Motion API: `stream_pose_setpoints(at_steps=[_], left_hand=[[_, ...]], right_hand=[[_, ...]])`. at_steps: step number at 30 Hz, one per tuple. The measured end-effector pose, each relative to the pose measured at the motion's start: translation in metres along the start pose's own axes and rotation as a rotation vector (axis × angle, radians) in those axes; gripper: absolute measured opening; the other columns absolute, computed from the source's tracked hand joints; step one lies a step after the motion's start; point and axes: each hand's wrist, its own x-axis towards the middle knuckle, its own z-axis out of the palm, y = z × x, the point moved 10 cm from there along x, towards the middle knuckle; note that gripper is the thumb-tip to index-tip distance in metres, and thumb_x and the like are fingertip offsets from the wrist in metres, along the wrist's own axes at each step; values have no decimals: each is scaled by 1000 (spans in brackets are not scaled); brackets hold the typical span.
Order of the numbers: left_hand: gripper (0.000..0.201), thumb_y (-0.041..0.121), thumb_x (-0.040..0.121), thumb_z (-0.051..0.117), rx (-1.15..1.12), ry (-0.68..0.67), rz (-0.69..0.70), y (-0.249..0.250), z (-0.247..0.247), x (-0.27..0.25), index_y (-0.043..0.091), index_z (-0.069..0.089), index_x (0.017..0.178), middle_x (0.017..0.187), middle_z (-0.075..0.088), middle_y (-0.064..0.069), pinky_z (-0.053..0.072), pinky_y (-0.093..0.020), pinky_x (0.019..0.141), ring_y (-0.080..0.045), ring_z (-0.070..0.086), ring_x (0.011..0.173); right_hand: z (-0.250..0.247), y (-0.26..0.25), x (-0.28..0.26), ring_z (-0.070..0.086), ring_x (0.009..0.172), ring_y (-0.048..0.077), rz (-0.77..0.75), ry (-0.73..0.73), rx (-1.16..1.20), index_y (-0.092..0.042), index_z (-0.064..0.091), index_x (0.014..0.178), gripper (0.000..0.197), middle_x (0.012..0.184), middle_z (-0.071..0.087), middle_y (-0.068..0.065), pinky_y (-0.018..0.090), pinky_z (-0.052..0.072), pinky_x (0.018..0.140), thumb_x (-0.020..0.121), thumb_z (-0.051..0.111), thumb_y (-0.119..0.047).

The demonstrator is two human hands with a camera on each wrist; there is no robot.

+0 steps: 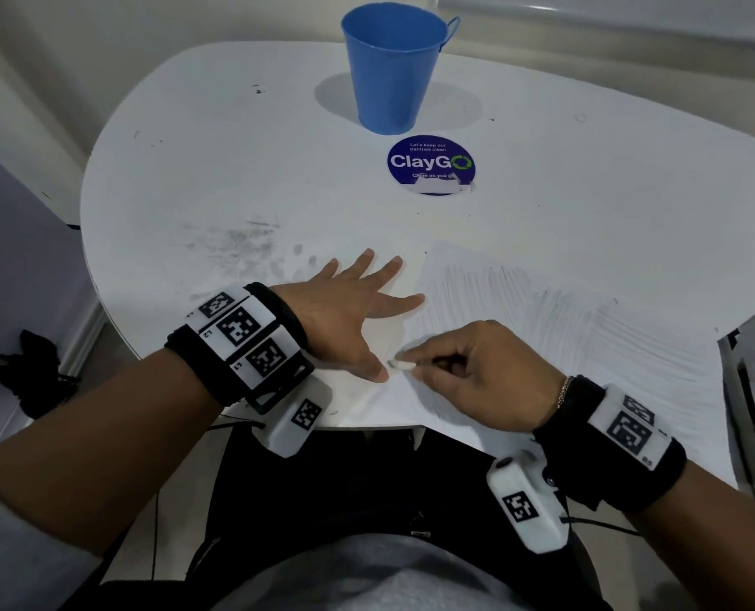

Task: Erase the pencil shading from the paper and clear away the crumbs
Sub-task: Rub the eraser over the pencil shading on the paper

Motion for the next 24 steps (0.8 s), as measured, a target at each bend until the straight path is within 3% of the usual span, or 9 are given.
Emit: stream_pose_setpoints(at_steps=[2,4,7,10,12,15,20,24], left_hand=[[105,57,81,73,7,-10,-6,-1,0,0,59,-4,152,161,-32,16,-17,-47,122,-11,-38,145],[109,59,78,74,16,-19,-9,-1,0,-1,59,-5,152,160,-33,16,-19,-46,121,-11,-39,144],[116,61,74,77,27,-36,-9,0,1,-2,58,-7,153,159,-35,15,-21,-44,120,-11,-40,143],[118,61,72,78,34,-38,-19,-1,1,-2,59,-9,152,159,-36,16,-21,-44,120,-11,-41,143],[118,61,72,77,38,-39,-24,0,1,-2,59,-10,152,159,-37,15,-20,-45,121,-11,-41,143],[118,60,73,78,37,-42,-25,2,1,-4,58,-9,153,159,-36,15,-20,-46,121,-11,-40,143],[119,60,72,78,37,-42,-28,1,1,-4,58,-10,152,159,-36,15,-19,-46,121,-11,-41,143],[119,61,71,79,34,-42,-24,1,2,-3,58,-9,152,159,-36,15,-19,-46,122,-11,-41,143]], right_hand=[[-7,4,1,57,68,-13,1,60,-26,-33,75,112,22,79,63,-34,9,39,71,93,67,-25],[1,-3,-1,56,68,-16,-40,0,-40,-33,75,113,23,88,66,-33,6,37,71,92,67,-27],[14,-12,-4,57,72,-18,-59,-92,-20,-34,75,110,20,85,62,-44,7,43,77,92,68,-29],[-2,-1,3,63,81,-8,-11,87,-20,-35,76,109,19,105,72,-23,25,54,84,92,66,-33],[-4,-2,1,63,79,-7,-17,114,-37,-34,76,109,19,106,73,-19,26,54,84,92,67,-32],[12,-11,-4,62,80,-14,-60,-45,-9,-31,77,108,19,109,73,-17,15,48,81,91,69,-28],[-8,-3,-1,67,90,-1,-37,146,-47,-35,76,109,19,106,73,-20,28,55,84,93,66,-33],[14,-10,-3,66,100,-4,-75,-14,-17,-33,76,108,18,113,70,-22,28,53,91,91,68,-32]])
